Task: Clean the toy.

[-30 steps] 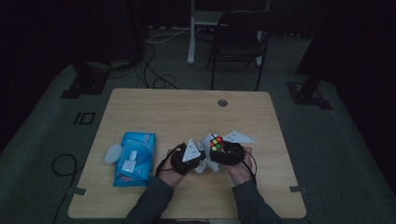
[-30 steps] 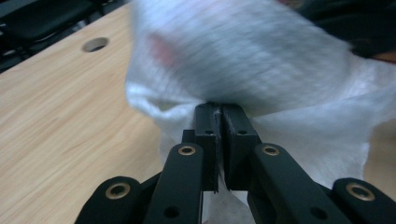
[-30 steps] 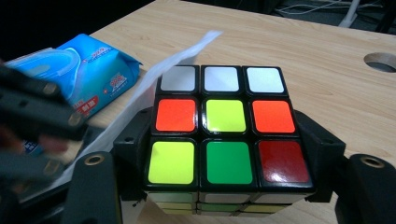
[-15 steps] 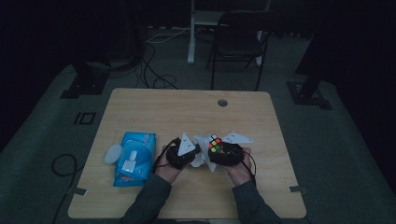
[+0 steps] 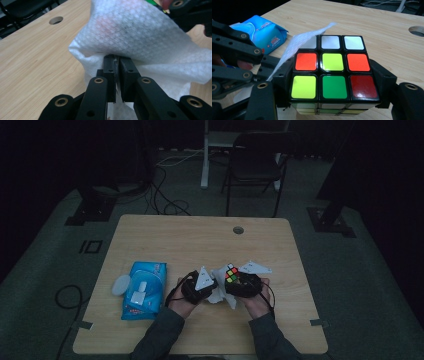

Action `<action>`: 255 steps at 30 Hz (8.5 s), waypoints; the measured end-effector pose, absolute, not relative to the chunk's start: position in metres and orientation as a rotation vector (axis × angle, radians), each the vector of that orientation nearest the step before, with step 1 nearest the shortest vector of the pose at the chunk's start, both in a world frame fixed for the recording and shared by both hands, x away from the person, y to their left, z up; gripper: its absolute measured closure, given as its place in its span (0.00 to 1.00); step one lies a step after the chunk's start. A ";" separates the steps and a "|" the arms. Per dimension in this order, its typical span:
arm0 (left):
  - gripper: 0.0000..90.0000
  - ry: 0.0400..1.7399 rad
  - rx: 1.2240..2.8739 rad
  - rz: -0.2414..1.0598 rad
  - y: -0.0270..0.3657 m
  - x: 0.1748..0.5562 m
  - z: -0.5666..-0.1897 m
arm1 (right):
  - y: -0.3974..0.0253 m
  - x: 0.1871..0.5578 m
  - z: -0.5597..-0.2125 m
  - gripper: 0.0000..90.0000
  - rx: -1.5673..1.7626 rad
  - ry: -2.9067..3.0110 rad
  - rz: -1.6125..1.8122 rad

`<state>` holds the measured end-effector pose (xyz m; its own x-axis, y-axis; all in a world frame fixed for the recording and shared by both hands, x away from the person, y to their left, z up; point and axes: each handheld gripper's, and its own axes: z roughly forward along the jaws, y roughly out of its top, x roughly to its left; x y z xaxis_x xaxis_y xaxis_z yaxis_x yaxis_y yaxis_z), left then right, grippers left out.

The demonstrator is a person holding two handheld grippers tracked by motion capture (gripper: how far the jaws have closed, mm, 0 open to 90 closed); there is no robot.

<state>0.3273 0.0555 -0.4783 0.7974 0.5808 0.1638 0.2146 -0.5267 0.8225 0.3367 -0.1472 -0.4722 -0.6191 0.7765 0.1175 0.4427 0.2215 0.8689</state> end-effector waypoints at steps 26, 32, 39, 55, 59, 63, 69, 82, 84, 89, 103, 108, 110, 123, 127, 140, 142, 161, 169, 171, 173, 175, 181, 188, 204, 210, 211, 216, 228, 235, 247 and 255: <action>0.95 0.595 2.053 0.600 0.063 0.327 -0.459 | -0.142 0.334 -0.477 0.38 1.094 2.201 1.307; 0.95 0.554 2.053 0.595 0.059 0.321 -0.456 | -0.141 0.335 -0.478 0.38 1.088 2.211 1.306; 0.95 0.546 2.061 0.605 0.057 0.320 -0.457 | -0.143 0.335 -0.477 0.38 1.091 2.200 1.309; 0.95 0.644 2.088 0.565 0.056 0.329 -0.481 | -0.145 0.335 -0.474 0.38 1.129 2.162 1.331; 0.95 0.617 2.094 0.551 0.048 0.323 -0.482 | -0.147 0.336 -0.473 0.38 1.148 2.145 1.330; 0.95 0.602 2.095 0.538 0.043 0.318 -0.485 | -0.148 0.338 -0.473 0.38 1.178 2.133 1.328; 0.96 0.578 2.079 0.521 0.035 0.310 -0.489 | -0.149 0.340 -0.475 0.38 1.221 2.108 1.342; 0.96 0.494 2.065 0.511 0.018 0.300 -0.488 | -0.149 0.340 -0.476 0.38 1.255 2.091 1.384; 0.96 0.501 2.061 0.517 0.016 0.301 -0.489 | -0.148 0.340 -0.476 0.38 1.257 2.092 1.393; 0.96 0.522 2.044 0.530 0.013 0.303 -0.492 | -0.148 0.341 -0.477 0.38 1.285 2.086 1.419; 0.96 0.540 2.007 0.515 0.008 0.307 -0.496 | -0.148 0.339 -0.475 0.38 1.290 2.085 1.491; 0.96 0.517 1.978 0.534 0.007 0.305 -0.488 | -0.147 0.339 -0.475 0.38 1.290 2.089 1.499; 0.96 0.515 1.973 0.532 0.007 0.306 -0.489 | -0.147 0.339 -0.475 0.38 1.299 2.084 1.507; 0.96 0.532 1.998 0.504 0.005 0.311 -0.502 | -0.150 0.338 -0.471 0.38 1.309 2.074 1.547; 0.96 0.529 1.987 0.507 0.005 0.310 -0.500 | -0.151 0.338 -0.471 0.38 1.313 2.075 1.558; 0.96 0.479 1.964 0.522 0.007 0.307 -0.492 | -0.150 0.339 -0.476 0.38 1.324 2.097 1.533; 0.96 0.478 1.964 0.522 0.007 0.307 -0.492 | -0.150 0.339 -0.474 0.38 1.322 2.093 1.533; 0.95 0.481 1.965 0.521 0.006 0.306 -0.490 | -0.151 0.339 -0.475 0.38 1.332 2.091 1.536; 0.95 0.488 2.002 0.525 0.008 0.307 -0.499 | -0.154 0.337 -0.470 0.38 1.330 2.075 1.559; 0.95 0.497 2.006 0.521 0.008 0.307 -0.503 | -0.155 0.337 -0.469 0.38 1.333 2.072 1.564; 0.96 0.504 2.011 0.513 0.009 0.308 -0.506 | -0.156 0.337 -0.469 0.38 1.333 2.070 1.564; 0.96 0.507 2.017 0.513 0.010 0.308 -0.508 | -0.156 0.337 -0.469 0.38 1.333 2.069 1.564; 0.96 0.529 2.022 0.505 0.015 0.310 -0.513 | -0.156 0.337 -0.468 0.38 1.330 2.066 1.572; 0.96 0.589 2.000 0.487 0.022 0.315 -0.519 | -0.156 0.336 -0.468 0.38 1.324 2.072 1.576; 0.96 0.671 1.961 0.504 0.044 0.335 -0.513 | -0.153 0.336 -0.470 0.38 1.296 2.117 1.590; 0.96 0.701 1.960 0.524 0.052 0.344 -0.511 | -0.151 0.336 -0.471 0.38 1.278 2.135 1.582; 0.96 0.707 1.961 0.524 0.054 0.345 -0.511 | -0.151 0.336 -0.471 0.38 1.278 2.135 1.580; 0.96 0.723 1.965 0.526 0.056 0.348 -0.512 | -0.151 0.337 -0.473 0.38 1.278 2.142 1.558; 0.96 0.663 1.996 0.486 0.043 0.342 -0.516 | -0.151 0.337 -0.473 0.38 1.287 2.134 1.565; 0.96 0.655 1.994 0.500 0.043 0.339 -0.513 | -0.156 0.339 -0.473 0.38 1.302 2.111 1.530; 0.96 0.701 1.973 0.524 0.052 0.350 -0.507 | -0.155 0.337 -0.470 0.38 1.286 2.113 1.541; 0.96 0.649 1.987 0.499 0.041 0.345 -0.512 | -0.155 0.337 -0.471 0.38 1.317 2.105 1.597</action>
<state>0.3451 0.0406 -0.5117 0.7758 0.6260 0.0791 0.2375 -0.4058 0.8826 0.3371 -0.1550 -0.4711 -0.5878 0.7320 0.3444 0.5288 0.0254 0.8484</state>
